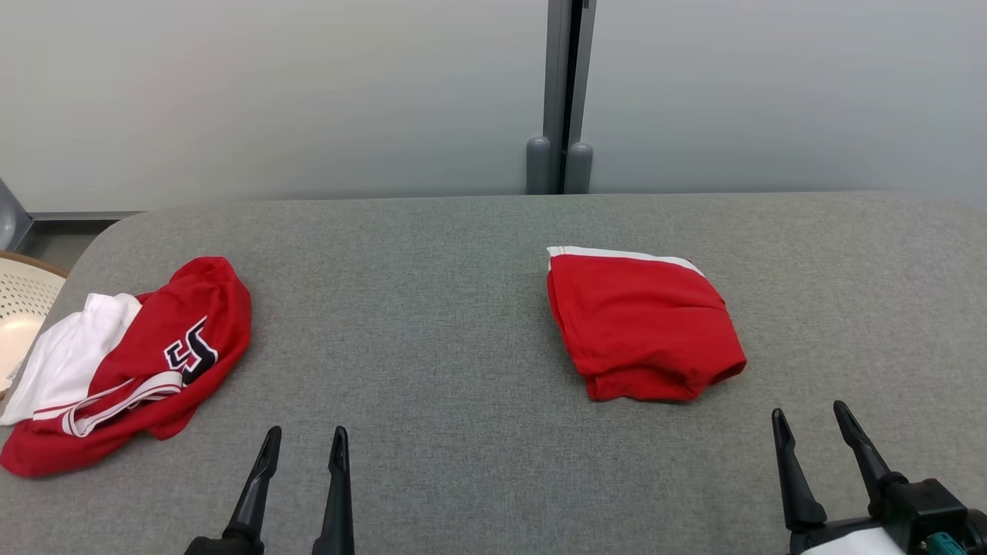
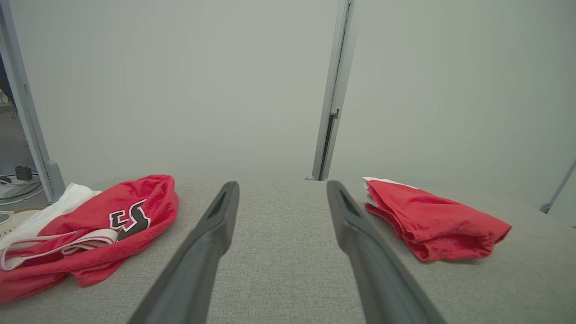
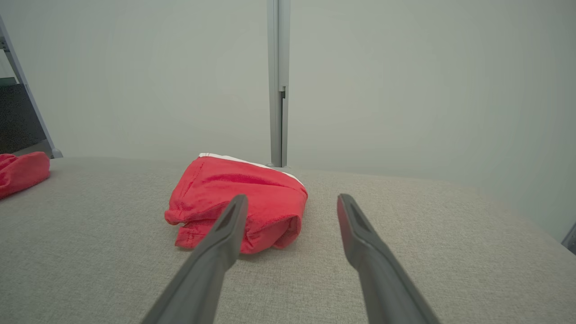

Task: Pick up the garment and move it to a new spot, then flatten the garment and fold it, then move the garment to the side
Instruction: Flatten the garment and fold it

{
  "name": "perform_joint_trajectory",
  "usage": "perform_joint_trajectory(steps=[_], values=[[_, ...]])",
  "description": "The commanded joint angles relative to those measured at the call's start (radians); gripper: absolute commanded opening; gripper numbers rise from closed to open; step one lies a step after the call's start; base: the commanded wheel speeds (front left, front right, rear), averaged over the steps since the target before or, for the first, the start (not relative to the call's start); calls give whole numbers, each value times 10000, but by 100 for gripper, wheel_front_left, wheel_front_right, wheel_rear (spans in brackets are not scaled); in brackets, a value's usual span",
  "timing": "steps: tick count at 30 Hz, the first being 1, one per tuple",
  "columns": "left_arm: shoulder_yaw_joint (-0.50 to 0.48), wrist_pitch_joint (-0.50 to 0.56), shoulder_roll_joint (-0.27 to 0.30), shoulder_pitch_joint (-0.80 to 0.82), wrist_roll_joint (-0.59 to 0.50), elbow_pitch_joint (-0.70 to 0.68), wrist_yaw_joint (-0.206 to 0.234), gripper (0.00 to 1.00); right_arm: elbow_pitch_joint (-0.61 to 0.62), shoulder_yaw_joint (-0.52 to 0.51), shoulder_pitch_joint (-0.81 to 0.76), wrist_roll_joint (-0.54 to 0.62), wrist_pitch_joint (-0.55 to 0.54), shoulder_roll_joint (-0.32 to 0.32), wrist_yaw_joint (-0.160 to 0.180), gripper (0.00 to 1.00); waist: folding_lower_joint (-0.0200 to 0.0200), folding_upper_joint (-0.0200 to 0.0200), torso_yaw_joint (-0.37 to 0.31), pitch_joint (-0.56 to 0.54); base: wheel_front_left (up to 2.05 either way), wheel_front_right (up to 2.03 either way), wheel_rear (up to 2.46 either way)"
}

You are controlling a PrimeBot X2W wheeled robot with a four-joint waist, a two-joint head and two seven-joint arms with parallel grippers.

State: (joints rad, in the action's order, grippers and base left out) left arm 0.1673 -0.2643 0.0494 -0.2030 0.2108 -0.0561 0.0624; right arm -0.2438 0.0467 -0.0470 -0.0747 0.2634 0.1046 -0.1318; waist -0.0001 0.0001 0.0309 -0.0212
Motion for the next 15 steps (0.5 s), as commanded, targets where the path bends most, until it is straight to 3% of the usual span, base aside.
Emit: perform_joint_trajectory(steps=[1, 6, 7, 8, 9, 15], values=[[-23, 1, 28, -125, -107, 19, -31, 100, 49, -1, -159, -70, 16, -8, 22, 100, 1, -1, 23, -11, 0, 0, 0], [75, 1, 27, -93, -171, 60, -64, 100, 13, 116, -166, -69, 14, 55, 22, 100, 1, -1, 98, 14, 0, 0, 0], [101, 1, 29, -68, -182, 76, -59, 100, -36, 147, -136, -113, 14, 55, 22, 49, 1, -1, 128, 39, 0, 0, 0], [140, 1, 27, -35, -190, 92, -70, 100, -113, 199, -85, -162, 14, 61, 22, 35, 1, -1, 166, 75, 0, 0, 0], [171, 1, 27, 9, -191, 112, -75, 100, -178, 234, 32, -180, 15, 96, 22, 0, 1, -1, 205, 125, 0, 0, 0], [398, 1, 25, 361, -103, 218, -88, 100, -948, 173, 1341, -206, 13, 98, 22, 0, 1, -1, 438, 715, 0, 0, 0]])
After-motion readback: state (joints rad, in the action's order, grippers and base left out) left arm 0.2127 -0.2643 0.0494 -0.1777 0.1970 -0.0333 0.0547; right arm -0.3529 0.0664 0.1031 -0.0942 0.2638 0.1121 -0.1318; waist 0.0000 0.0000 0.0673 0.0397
